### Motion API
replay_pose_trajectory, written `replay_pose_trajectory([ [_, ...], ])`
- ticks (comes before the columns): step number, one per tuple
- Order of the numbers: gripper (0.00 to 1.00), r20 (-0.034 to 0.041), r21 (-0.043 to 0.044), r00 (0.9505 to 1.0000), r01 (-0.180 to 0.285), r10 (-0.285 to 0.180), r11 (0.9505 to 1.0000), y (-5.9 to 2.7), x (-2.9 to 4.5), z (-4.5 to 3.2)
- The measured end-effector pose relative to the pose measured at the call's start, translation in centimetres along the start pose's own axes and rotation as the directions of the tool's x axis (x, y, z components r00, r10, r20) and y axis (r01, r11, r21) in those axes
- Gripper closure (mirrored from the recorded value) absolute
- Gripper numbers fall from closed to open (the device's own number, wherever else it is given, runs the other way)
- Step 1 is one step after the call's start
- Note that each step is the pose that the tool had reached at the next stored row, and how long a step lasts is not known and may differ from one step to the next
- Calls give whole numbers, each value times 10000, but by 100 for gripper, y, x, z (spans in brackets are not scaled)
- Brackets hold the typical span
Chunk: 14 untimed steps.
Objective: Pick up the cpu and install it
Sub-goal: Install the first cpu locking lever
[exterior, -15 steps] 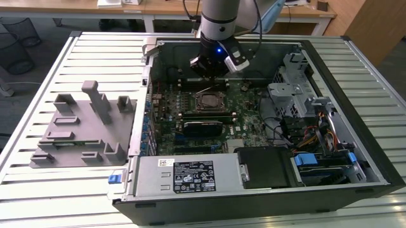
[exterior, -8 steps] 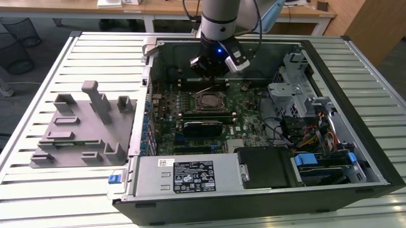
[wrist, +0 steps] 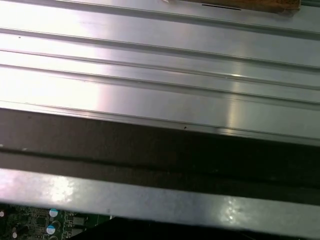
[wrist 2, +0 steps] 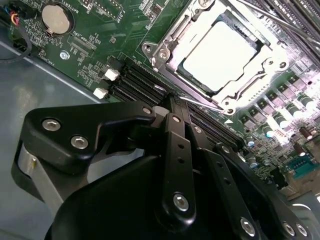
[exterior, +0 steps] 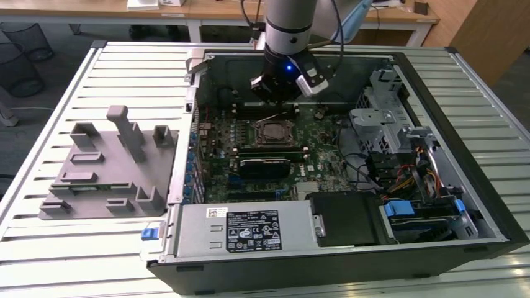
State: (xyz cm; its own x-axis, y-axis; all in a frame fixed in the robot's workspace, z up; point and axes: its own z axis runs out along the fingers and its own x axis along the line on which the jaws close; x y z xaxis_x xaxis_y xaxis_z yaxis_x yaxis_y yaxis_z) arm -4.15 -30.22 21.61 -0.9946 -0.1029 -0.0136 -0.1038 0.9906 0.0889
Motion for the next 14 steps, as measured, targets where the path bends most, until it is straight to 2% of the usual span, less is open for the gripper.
replay_pose_trajectory([
  [14,89,0,0,10000,0,0,10000,-21,-28,65],
])
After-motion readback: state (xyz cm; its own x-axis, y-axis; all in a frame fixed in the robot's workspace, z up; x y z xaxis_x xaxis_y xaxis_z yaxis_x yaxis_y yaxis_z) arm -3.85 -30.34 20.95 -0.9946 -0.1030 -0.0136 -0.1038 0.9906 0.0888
